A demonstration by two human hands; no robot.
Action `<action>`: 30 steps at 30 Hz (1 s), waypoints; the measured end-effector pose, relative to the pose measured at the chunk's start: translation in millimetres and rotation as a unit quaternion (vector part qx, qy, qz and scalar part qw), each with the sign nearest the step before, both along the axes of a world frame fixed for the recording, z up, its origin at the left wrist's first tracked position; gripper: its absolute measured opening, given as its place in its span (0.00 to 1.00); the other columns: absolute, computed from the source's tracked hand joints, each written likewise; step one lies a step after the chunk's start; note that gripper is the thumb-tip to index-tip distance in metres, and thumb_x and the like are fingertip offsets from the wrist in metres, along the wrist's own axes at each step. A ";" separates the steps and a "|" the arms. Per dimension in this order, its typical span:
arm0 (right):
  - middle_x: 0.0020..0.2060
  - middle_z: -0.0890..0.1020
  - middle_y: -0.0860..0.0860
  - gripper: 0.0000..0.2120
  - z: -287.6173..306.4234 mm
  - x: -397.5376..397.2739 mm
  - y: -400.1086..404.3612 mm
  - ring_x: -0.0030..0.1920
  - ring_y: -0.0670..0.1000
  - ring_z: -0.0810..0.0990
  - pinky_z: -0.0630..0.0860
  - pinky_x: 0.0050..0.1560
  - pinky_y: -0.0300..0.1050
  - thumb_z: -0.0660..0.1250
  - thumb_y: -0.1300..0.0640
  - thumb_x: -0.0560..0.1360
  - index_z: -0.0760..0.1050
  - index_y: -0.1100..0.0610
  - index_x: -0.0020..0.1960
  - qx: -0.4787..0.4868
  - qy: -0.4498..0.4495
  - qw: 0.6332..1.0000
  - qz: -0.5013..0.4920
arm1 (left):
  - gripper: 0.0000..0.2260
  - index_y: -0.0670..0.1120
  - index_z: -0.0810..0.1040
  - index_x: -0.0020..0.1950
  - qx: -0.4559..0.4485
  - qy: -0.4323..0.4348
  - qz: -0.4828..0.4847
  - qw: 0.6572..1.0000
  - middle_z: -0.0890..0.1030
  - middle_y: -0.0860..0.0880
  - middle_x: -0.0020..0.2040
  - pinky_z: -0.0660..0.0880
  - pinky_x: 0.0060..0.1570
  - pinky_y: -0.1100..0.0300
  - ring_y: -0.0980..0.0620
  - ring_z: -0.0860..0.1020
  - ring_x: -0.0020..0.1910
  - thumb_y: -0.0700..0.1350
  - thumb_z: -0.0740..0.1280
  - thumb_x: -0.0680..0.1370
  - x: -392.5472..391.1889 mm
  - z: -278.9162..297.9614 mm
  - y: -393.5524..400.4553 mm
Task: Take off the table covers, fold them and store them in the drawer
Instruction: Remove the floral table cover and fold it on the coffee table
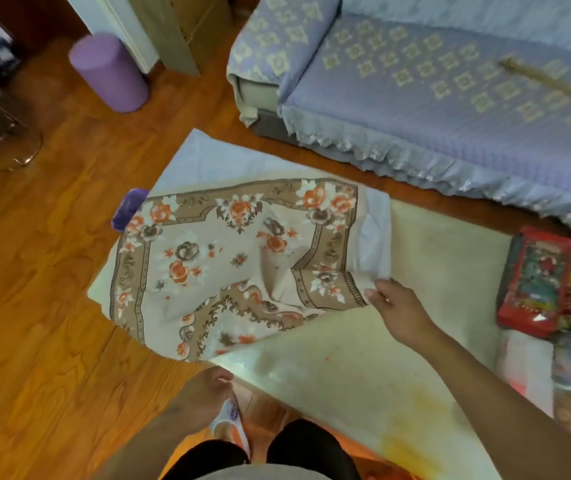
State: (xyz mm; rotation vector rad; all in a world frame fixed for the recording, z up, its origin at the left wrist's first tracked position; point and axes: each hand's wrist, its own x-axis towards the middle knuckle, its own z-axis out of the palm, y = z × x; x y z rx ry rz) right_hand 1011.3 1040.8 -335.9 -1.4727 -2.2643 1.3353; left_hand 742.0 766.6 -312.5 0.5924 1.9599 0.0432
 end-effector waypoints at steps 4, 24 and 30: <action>0.30 0.74 0.52 0.16 116.1 -50.2 18.4 0.39 0.49 0.72 0.60 0.67 0.35 0.62 0.54 0.83 0.70 0.55 0.36 0.110 0.050 0.989 0.083 | 0.16 0.55 0.69 0.71 0.044 0.011 0.019 0.999 0.75 0.49 0.69 0.75 0.52 0.64 0.60 0.78 0.52 0.49 0.64 0.83 10.6 25.5 -6.7; 0.28 0.66 0.50 0.22 475.7 -179.5 59.1 0.29 0.47 0.62 0.61 0.31 0.45 0.65 0.51 0.81 0.69 0.63 0.34 0.335 0.229 0.912 -0.051 | 0.06 0.43 0.83 0.47 0.497 0.514 -0.041 0.698 0.81 0.45 0.51 0.74 0.53 0.48 0.42 0.77 0.54 0.38 0.76 0.72 -128.8 170.1 52.0; 0.28 0.70 0.50 0.22 535.2 -161.1 124.8 0.31 0.49 0.68 0.66 0.36 0.43 0.66 0.50 0.79 0.70 0.57 0.29 0.298 0.287 0.895 -0.170 | 0.06 0.46 0.78 0.44 0.551 0.512 -0.003 0.659 0.79 0.49 0.43 0.72 0.40 0.52 0.46 0.76 0.43 0.37 0.72 0.77 -198.9 276.6 79.7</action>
